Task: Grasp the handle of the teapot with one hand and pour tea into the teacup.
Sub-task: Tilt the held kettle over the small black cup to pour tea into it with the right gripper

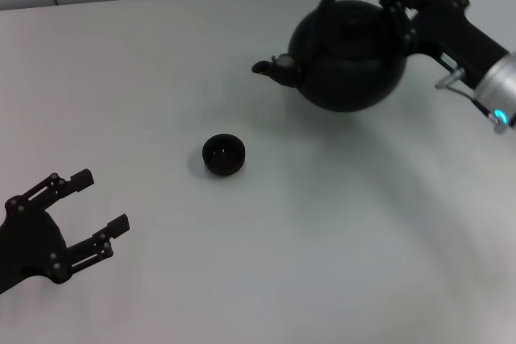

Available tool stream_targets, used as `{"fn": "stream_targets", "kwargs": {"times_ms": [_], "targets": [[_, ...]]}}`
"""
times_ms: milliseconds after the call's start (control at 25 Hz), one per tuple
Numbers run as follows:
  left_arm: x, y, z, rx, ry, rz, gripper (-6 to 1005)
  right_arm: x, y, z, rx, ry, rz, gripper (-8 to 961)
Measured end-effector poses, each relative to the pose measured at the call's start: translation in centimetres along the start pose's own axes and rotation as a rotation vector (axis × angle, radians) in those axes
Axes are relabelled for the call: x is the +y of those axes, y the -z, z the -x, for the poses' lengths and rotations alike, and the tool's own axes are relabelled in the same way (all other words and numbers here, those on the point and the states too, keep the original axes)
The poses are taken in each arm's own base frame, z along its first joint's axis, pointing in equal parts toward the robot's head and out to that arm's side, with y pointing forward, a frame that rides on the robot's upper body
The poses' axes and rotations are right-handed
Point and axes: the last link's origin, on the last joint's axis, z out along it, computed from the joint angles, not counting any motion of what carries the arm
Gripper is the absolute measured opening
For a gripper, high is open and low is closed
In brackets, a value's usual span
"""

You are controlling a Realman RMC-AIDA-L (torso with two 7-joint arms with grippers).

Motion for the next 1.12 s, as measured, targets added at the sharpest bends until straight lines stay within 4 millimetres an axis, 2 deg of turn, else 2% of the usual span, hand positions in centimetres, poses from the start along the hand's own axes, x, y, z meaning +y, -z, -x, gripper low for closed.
{"fn": "stream_targets", "kwargs": {"times_ms": [200, 360, 720, 1120], "targets": [[0.0, 0.0, 0.0, 0.012, 0.001, -0.011, 814, 0.2, -2.7, 1.1, 0.078, 0.021, 0.127, 90], [0.0, 0.0, 0.0, 0.020, 0.004, -0.020, 814, 0.6, -3.8, 1.6, 0.141, 0.041, 0.220, 90], [-0.1, -0.1, -0.1, 0.026, 0.003, -0.026, 815, 0.2, -4.2, 2.2, 0.144, 0.084, 0.230, 90], [-0.1, -0.2, -0.2, 0.031, 0.004, -0.026, 814, 0.4, -4.5, 2.6, 0.110, 0.289, 0.266, 90]]}}
